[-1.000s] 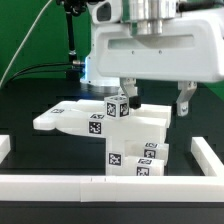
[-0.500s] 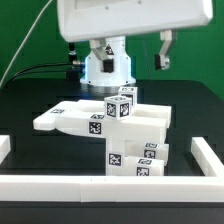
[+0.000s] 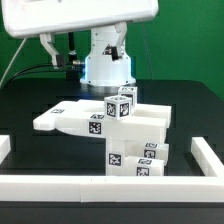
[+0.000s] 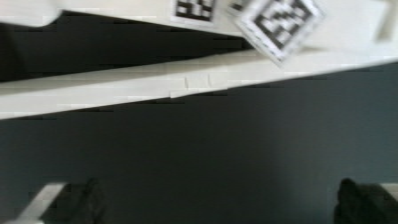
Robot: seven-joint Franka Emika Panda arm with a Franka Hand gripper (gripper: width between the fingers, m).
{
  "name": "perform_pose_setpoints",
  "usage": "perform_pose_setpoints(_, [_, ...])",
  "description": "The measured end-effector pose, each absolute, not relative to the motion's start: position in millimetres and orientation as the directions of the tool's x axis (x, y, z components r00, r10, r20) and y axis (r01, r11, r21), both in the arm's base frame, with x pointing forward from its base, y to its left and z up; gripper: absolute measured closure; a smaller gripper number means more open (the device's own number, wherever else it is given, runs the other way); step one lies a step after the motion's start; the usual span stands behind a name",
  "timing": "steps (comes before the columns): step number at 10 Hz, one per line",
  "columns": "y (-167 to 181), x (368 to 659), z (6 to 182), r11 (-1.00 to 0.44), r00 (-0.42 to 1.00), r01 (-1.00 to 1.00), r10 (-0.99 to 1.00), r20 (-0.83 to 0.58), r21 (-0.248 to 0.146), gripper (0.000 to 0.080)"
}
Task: Assemble chair
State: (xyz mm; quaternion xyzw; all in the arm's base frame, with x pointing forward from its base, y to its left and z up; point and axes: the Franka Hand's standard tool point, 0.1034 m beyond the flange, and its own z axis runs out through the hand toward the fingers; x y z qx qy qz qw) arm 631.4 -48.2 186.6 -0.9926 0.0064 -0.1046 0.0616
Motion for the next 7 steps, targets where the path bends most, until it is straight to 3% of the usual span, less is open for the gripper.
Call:
perform_pose_setpoints(4, [-11, 622, 167.5, -0.976, 0.962, 0.215, 0.206, 0.177, -0.028, 0.015])
perform_pose_setpoints(6, [1, 619, 150.4, -0.952, 0.936, 0.305, 0.3, 0.183, 0.002, 0.015])
perform_pose_setpoints(7, [-1, 619, 151.1, -0.937, 0.921, 0.348, 0.344, 0.181, 0.014, 0.015])
